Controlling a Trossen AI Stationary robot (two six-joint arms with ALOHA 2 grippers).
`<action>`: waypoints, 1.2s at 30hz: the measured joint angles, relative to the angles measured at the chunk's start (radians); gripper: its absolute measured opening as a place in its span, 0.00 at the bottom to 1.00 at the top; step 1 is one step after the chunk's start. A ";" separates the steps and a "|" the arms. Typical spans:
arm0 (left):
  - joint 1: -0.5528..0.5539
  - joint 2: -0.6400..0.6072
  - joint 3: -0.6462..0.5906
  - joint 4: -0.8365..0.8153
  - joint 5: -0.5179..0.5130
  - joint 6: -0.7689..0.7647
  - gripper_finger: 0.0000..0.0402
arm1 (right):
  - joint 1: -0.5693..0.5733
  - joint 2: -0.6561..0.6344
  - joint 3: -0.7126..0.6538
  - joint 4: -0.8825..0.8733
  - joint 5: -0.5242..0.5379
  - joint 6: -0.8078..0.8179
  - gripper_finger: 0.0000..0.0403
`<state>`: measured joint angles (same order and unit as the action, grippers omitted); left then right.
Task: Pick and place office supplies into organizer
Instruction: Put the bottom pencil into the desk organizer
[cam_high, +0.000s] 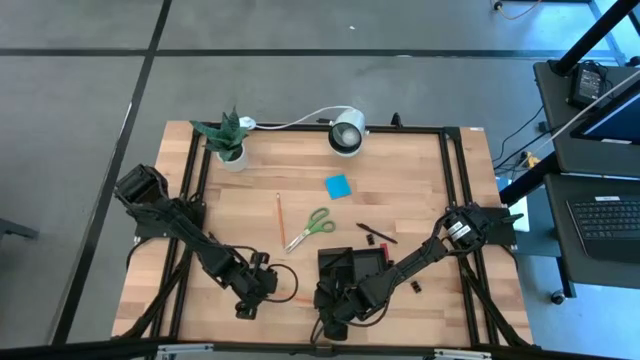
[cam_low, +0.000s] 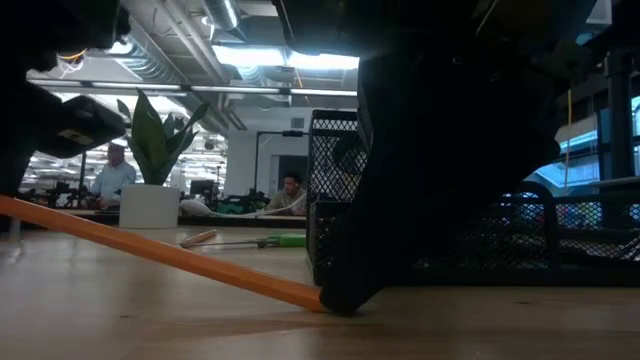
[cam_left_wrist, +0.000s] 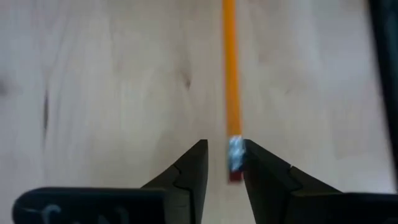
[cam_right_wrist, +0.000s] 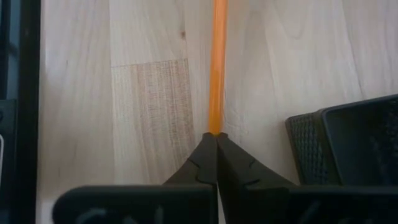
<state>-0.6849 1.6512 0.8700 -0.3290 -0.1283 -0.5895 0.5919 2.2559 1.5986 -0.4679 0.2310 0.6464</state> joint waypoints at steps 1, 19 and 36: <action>0.000 0.000 0.000 -0.011 0.004 -0.006 0.23 | 0.000 0.000 0.000 0.000 0.000 0.000 0.01; 0.000 0.000 0.001 0.019 0.025 -0.052 0.11 | 0.000 0.000 0.000 0.000 0.000 0.003 0.00; -0.001 0.000 0.002 0.013 0.048 -0.052 0.04 | 0.003 0.003 -0.003 0.075 -0.004 0.002 0.11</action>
<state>-0.6856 1.6512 0.8715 -0.3165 -0.0799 -0.6415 0.5945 2.2589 1.5959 -0.3931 0.2268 0.6483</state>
